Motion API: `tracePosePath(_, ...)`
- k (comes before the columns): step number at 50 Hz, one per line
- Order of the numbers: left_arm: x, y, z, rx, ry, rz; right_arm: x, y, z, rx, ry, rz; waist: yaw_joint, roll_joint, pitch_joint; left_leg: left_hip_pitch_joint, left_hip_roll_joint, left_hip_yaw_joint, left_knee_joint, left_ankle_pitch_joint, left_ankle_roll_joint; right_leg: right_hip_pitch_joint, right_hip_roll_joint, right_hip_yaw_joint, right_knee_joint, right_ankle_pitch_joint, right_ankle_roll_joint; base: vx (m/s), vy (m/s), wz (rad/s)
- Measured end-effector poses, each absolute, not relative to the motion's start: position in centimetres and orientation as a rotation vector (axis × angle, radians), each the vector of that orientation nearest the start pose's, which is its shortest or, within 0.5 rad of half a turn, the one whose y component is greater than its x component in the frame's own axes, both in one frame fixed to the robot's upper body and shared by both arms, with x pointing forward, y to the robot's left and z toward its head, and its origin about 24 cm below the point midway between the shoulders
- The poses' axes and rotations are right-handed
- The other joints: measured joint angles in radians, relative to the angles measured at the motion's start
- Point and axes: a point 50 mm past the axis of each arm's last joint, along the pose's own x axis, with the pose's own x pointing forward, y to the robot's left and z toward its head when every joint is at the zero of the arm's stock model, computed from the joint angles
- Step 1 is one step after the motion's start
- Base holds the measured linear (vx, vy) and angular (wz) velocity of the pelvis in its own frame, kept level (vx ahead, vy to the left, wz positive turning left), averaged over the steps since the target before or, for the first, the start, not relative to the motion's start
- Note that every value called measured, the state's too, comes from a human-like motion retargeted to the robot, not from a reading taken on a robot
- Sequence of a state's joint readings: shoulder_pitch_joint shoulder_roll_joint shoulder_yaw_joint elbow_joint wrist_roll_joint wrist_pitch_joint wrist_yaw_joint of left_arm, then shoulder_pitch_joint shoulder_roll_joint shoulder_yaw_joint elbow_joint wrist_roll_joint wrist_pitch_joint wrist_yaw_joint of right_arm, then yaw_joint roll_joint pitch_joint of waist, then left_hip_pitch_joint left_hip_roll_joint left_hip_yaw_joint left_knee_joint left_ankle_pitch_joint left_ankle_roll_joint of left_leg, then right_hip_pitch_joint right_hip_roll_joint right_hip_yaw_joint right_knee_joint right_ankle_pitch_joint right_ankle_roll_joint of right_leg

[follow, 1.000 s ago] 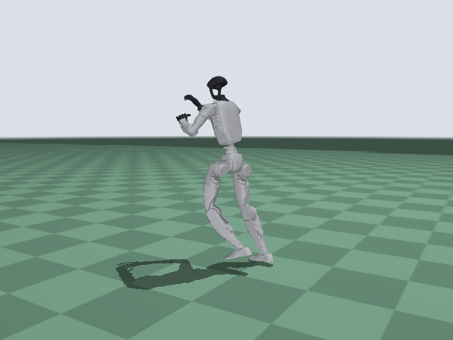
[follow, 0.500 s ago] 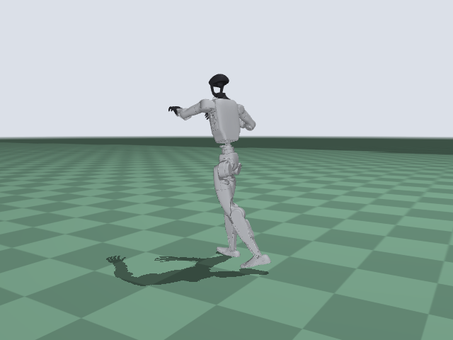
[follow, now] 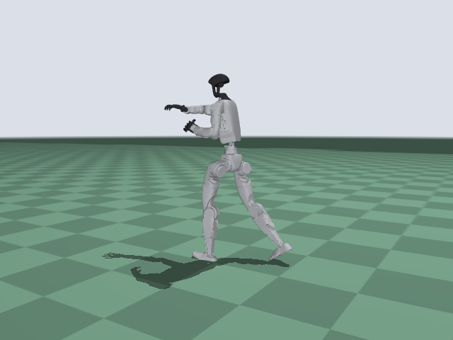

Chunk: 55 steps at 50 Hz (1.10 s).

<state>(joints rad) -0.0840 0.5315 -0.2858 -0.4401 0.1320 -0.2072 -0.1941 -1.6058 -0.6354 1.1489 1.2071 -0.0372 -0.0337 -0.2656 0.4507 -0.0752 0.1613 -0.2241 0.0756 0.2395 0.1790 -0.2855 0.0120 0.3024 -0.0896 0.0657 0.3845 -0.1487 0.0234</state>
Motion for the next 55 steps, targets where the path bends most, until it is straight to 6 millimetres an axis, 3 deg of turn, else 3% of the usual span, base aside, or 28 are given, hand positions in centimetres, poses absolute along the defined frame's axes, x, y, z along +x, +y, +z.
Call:
tracePosePath(2, 22.8, 10.0, 18.7, 0.722, -0.789, -0.558, 41.1, -20.5, 35.4, -1.213, -0.405, -0.381, -0.037, 0.028, 0.041, -0.026, -0.035, -0.051, 0.239, -0.131, 0.063, -0.038, -0.033, -0.093, 0.286, -0.076, -0.033, 1.06, 0.36, 1.50)
tracePosePath(5, 24.7, 8.4, 25.4, 0.845, -1.044, -0.332, 38.6, -18.8, 38.2, -0.913, -0.701, -0.355, -0.127, 0.027, 0.085, -0.038, -0.077, -0.074, 0.479, -0.319, 0.103, -0.184, -0.117, -0.178, 0.682, -0.243, -0.077, 1.02, 0.23, 0.98)
tracePosePath(7, 27.1, 7.9, 28.8, 0.948, -1.084, -0.185, 36.0, -15.4, 36.7, -0.866, -0.893, -0.209, -0.211, 0.006, 0.082, 0.022, -0.093, -0.068, 0.440, -0.338, 0.088, -0.317, -0.109, -0.145, 0.775, -0.305, -0.085, 1.00, 0.12, 0.22)
tracePosePath(10, 32.7, 8.4, 31.0, 1.083, -0.926, -0.009, 30.9, -12.0, 31.4, -0.761, -1.045, 0.054, -0.377, 0.048, 0.002, 0.134, -0.086, -0.076, 0.277, -0.280, 0.077, -0.494, -0.019, -0.115, 0.666, -0.318, -0.072, 1.02, 0.10, 0.16)
tracePosePath(13, 38.8, 11.3, 31.6, 1.239, -0.653, 0.169, 24.9, -11.3, 27.7, -0.584, -1.129, 0.249, -0.586, 0.134, -0.026, 0.236, -0.058, -0.101, 0.148, -0.152, 0.051, -0.537, 0.050, -0.190, 0.257, -0.218, -0.032, 1.05, 0.02, 0.49)
tracePosePath(16, 42.1, 16.1, 31.1, 1.471, -0.358, 0.269, 19.9, -12.1, 27.2, -0.445, -1.216, 0.307, -0.796, 0.122, -0.006, 0.341, -0.102, -0.145, 0.100, -0.021, 0.024, -0.506, 0.041, -0.280, -0.197, -0.099, 0.049, 1.10, -0.08, 0.59)
tracePosePath(18, 42.5, 19.6, 31.0, 1.703, -0.149, 0.263, 17.6, -12.7, 27.5, -0.380, -1.278, 0.293, -0.892, 0.071, -0.005, 0.400, -0.140, -0.173, 0.122, 0.034, 0.015, -0.518, 0.021, -0.351, -0.342, -0.080, 0.117, 1.14, -0.14, -0.21)
tracePosePath(20, 42.0, 22.9, 30.8, 1.957, 0.039, 0.201, 15.6, -13.3, 27.7, -0.317, -1.346, 0.273, -0.946, 0.000, -0.046, 0.425, -0.184, -0.198, 0.222, 0.053, 0.019, -0.539, 0.000, -0.409, -0.360, -0.063, 0.155, 1.14, -0.15, -1.14)
tracePosePath(23, 40.5, 25.3, 33.3, 2.090, -0.036, 0.268, 13.4, -14.0, 29.3, -0.277, -1.497, 0.247, -0.930, -0.065, -0.072, 0.370, -0.216, -0.162, 0.560, 0.025, 0.018, -0.540, 0.013, -0.334, -0.231, -0.064, 0.083, 1.08, -0.06, -1.95)
tracePosePath(25, 39.0, 26.0, 35.0, 1.863, -0.199, 0.356, 13.4, -13.9, 30.9, -0.305, -1.566, 0.253, -0.899, -0.052, -0.046, 0.291, -0.138, -0.094, 0.837, -0.032, 0.031, -0.557, 0.066, -0.253, -0.060, -0.205, -0.011, 0.98, 0.07, -2.15)
tracePosePath(28, 36.9, 24.2, 33.1, 1.345, -0.471, 0.270, 16.9, -12.7, 32.7, -0.417, -1.501, 0.253, -0.850, -0.014, -0.009, 0.133, -0.015, -0.065, 1.126, -0.119, 0.106, -0.580, 0.116, -0.175, 0.171, -0.365, -0.066, 0.91, 0.15, -1.74)
tracePosePath(31, 33.9, 20.9, 26.7, 1.135, -0.596, 0.040, 23.4, -9.9, 32.1, -0.463, -1.274, 0.284, -0.772, -0.030, -0.034, 0.002, 0.033, -0.050, 1.137, -0.187, 0.179, -0.500, 0.118, -0.090, 0.148, -0.363, -0.042, 0.88, 0.14, -1.56)
tracePosePath(34, 29.7, 19.0, 19.0, 0.861, -0.539, -0.180, 30.6, -5.3, 29.2, -0.586, -1.017, 0.255, -0.629, -0.102, -0.081, -0.037, 0.025, 0.024, 0.880, -0.196, 0.190, -0.404, 0.079, 0.055, 0.051, -0.278, 0.001, 0.84, 0.17, -2.42)
tracePosePath(36, 26.6, 19.4, 14.3, 0.599, -0.413, -0.213, 34.7, -2.5, 26.4, -0.701, -0.840, 0.223, -0.509, -0.146, -0.093, -0.020, 0.002, 0.054, 0.595, -0.153, 0.154, -0.357, 0.050, 0.165, 0.001, -0.214, 0.032, 0.80, 0.28, -2.89)
tracePosePath(38, 23.6, 20.4, 10.3, 0.324, -0.267, -0.154, 37.7, -0.9, 23.6, -0.782, -0.651, 0.200, -0.382, -0.160, -0.083, 0.018, -0.001, 0.043, 0.268, -0.091, 0.110, -0.317, 0.038, 0.253, -0.034, -0.169, 0.054, 0.75, 0.39, -2.80)
tracePosePath(41, 19.0, 21.9, 6.2, 0.014, -0.098, -0.025, 40.2, -2.1, 20.0, -0.783, -0.393, 0.166, -0.197, -0.134, -0.049, 0.048, 0.042, -0.072, -0.065, -0.078, 0.049, -0.266, 0.032, 0.283, -0.019, -0.182, 0.063, 0.70, 0.51, -2.29)
tracePosePath(43, 16.6, 22.6, 5.4, -0.027, -0.042, 0.005, 41.2, -4.5, 19.0, -0.751, -0.302, 0.111, -0.093, -0.104, -0.009, 0.040, 0.071, -0.176, -0.123, -0.079, 0.018, -0.253, 0.017, 0.229, 0.076, -0.249, 0.043, 0.60, 0.56, -1.53)
tracePosePath(45, 15.0, 23.3, 5.8, 0.008, -0.017, -0.021, 41.6, -6.7, 19.4, -0.664, -0.300, 0.036, -0.028, -0.070, 0.025, 0.021, 0.093, -0.205, -0.068, -0.023, 0.014, -0.282, -0.011, 0.129, 0.275, -0.359, -0.007, 0.49, 0.55, -0.84)
tracePosePath(47, 15.4, 22.8, 7.0, 0.027, -0.054, -0.076, 41.2, -8.2, 22.1, -0.464, -0.407, -0.054, 0.000, -0.057, 0.098, -0.035, 0.070, -0.175, 0.123, -0.030, 0.047, -0.332, -0.088, 0.020, 0.523, -0.470, -0.071, 0.39, 0.51, -0.18)
tracePosePath(48, 15.7, 22.4, 7.2, 0.016, -0.065, -0.106, 40.5, -8.4, 22.9, -0.330, -0.469, -0.065, -0.009, -0.057, 0.118, -0.079, 0.047, -0.161, 0.259, -0.093, 0.070, -0.353, -0.135, -0.022, 0.637, -0.520, -0.098, 0.35, 0.46, 0.02)
tracePosePath(50, 18.3, 20.3, 8.5, 0.027, -0.146, -0.200, 38.4, -9.3, 24.8, -0.087, -0.604, -0.075, -0.007, -0.061, 0.207, -0.140, 0.014, -0.125, 0.482, -0.208, 0.088, -0.383, -0.184, -0.062, 0.802, -0.593, -0.138, 0.34, 0.38, -0.07)
tracePosePath(52, 21.3, 17.1, 10.4, 0.067, -0.258, -0.347, 35.2, -9.9, 23.0, 0.084, -0.649, -0.013, -0.006, -0.064, 0.247, -0.135, 0.011, -0.075, 0.581, -0.267, 0.086, -0.407, -0.165, -0.056, 0.855, -0.617, -0.139, 0.36, 0.28, -0.71)
tracePosePath(55, 22.9, 12.5, 14.3, 0.038, -0.449, -0.540, 29.9, -10.1, 17.7, 0.263, -0.558, 0.143, -0.068, -0.064, 0.223, -0.069, 0.036, 0.021, 0.554, -0.284, 0.088, -0.462, -0.175, -0.132, 0.793, -0.628, -0.131, 0.34, 0.18, -1.50)
